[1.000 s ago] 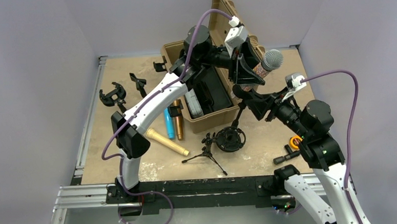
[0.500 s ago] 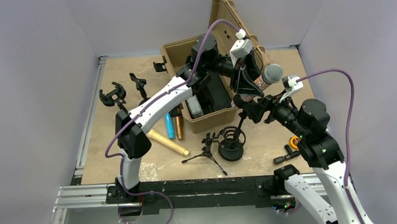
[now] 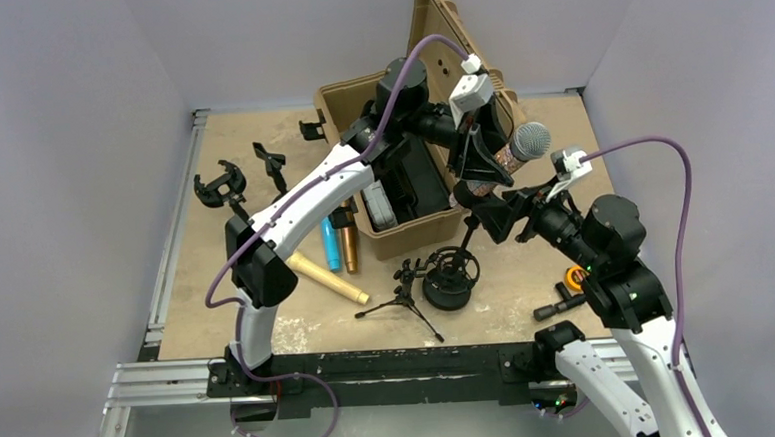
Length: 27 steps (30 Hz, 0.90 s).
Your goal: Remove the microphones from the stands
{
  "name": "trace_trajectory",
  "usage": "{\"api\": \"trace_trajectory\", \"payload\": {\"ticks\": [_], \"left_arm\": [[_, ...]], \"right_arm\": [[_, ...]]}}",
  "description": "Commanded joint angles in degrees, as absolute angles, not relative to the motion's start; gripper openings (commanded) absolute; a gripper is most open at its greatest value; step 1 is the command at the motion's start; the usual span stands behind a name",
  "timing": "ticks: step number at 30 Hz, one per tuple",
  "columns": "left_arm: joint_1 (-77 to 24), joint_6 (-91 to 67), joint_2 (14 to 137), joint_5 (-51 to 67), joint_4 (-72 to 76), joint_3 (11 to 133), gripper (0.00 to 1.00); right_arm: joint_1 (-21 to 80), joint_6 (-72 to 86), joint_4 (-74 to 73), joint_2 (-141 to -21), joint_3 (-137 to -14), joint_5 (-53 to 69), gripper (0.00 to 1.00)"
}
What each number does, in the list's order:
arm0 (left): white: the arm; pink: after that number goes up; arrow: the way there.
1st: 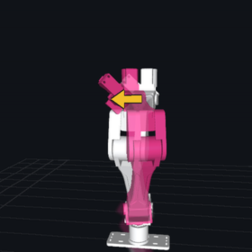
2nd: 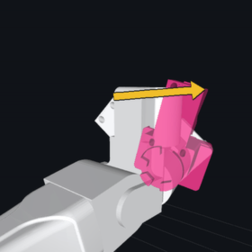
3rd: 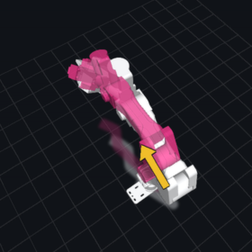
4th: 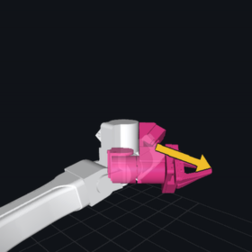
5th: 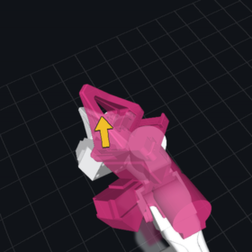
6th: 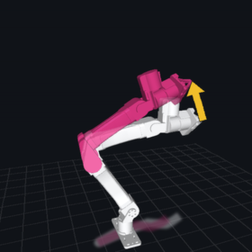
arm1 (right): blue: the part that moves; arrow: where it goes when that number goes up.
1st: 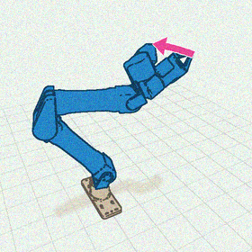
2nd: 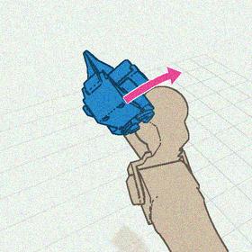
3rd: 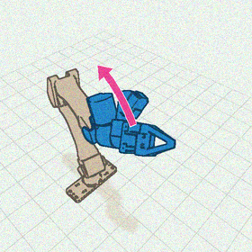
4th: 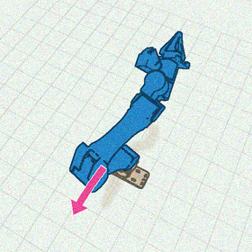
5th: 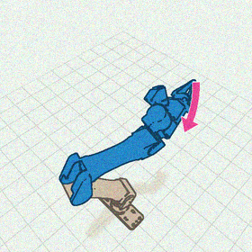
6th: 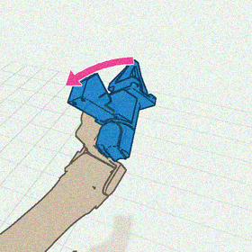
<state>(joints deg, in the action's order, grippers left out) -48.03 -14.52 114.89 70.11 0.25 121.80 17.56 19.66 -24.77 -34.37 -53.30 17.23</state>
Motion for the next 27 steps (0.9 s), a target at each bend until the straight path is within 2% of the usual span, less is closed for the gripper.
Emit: {"api": "trace_trajectory", "payload": {"ticks": [1,14,18,27], "left_arm": [[-46.77,-14.44,115.21,69.51,1.95,128.52,0.00],[-46.77,-18.20,116.33,69.68,5.35,129.51,0.00],[-46.76,-19.47,117.40,69.78,5.60,131.46,0.00],[-46.55,-19.69,118.53,69.87,4.22,134.38,0.00]], "right_arm": [[17.30,19.85,-22.09,-34.66,-52.80,18.90,0.77],[17.29,19.49,-21.39,-36.55,-52.87,17.42,0.73],[17.31,19.53,-21.28,-36.67,-52.22,17.66,0.69],[17.64,19.75,-20.95,-36.09,-51.88,17.63,0.69]]}}
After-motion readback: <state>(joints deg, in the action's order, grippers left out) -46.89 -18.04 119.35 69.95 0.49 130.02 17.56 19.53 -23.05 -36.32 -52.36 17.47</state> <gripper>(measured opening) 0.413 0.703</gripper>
